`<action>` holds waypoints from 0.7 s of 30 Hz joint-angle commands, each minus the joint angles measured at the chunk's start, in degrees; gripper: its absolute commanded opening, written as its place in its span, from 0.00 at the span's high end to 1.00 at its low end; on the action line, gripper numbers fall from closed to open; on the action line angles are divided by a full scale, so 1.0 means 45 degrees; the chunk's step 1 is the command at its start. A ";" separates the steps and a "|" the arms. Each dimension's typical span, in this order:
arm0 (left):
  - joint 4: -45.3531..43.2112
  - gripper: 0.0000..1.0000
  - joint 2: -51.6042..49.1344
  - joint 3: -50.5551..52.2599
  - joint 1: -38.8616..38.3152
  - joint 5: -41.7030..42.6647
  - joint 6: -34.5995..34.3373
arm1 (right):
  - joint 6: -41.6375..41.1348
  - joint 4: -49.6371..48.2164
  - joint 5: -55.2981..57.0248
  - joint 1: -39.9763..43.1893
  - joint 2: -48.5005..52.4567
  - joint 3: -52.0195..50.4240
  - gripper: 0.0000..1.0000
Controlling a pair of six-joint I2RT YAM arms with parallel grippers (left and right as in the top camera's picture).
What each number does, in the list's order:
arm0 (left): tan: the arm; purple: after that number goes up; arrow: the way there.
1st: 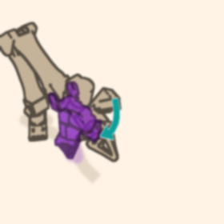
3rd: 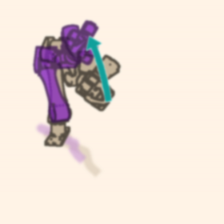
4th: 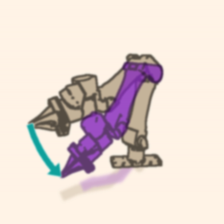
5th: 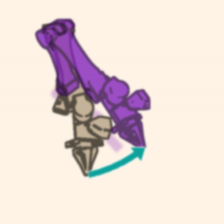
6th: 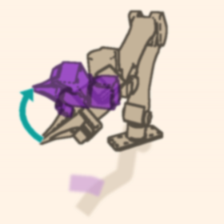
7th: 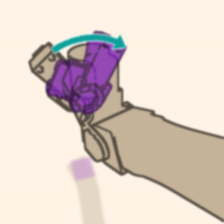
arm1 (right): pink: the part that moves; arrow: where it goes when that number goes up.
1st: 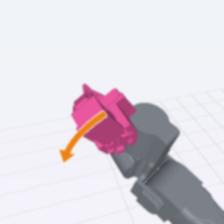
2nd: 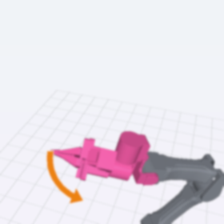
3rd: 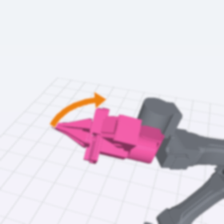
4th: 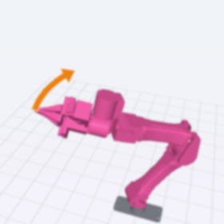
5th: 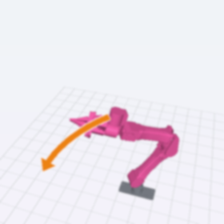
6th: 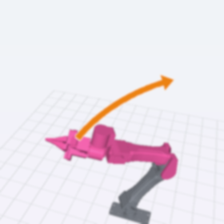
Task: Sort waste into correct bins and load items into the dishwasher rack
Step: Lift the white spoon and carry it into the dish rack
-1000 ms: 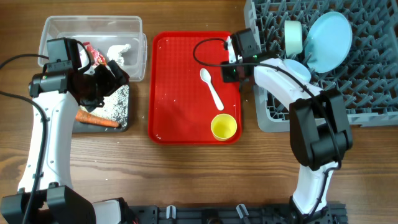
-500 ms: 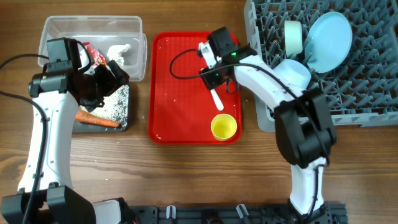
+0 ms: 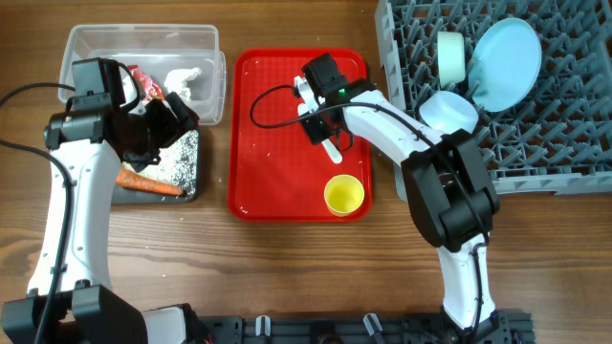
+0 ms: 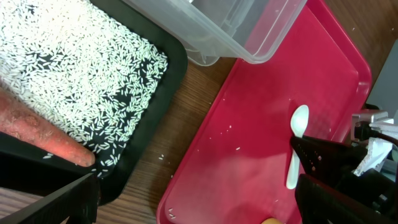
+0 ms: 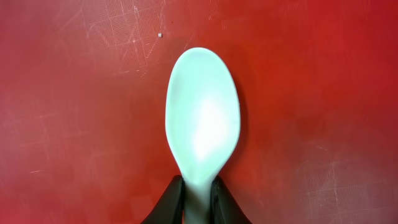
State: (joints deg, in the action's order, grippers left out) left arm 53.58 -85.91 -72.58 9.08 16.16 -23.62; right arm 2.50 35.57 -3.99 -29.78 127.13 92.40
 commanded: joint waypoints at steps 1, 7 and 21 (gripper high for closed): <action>-0.0029 0.00 0.0257 0.0015 0.0019 -0.0087 0.0199 | -0.0325 0.0398 -0.0073 0.0209 0.0709 -0.0024 0.96; -0.0029 0.00 0.0257 0.0015 0.0019 -0.0087 0.0199 | -0.0593 0.2545 -0.0199 0.0461 -0.1151 0.2492 0.96; -0.0029 0.00 0.0257 0.0015 0.0019 -0.0087 0.0199 | -0.1914 0.5960 0.2011 0.4376 -0.4498 0.2744 0.96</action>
State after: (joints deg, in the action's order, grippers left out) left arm 53.60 -85.91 -72.58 9.08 16.16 -23.62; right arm -3.68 62.02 3.95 -12.91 103.63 108.60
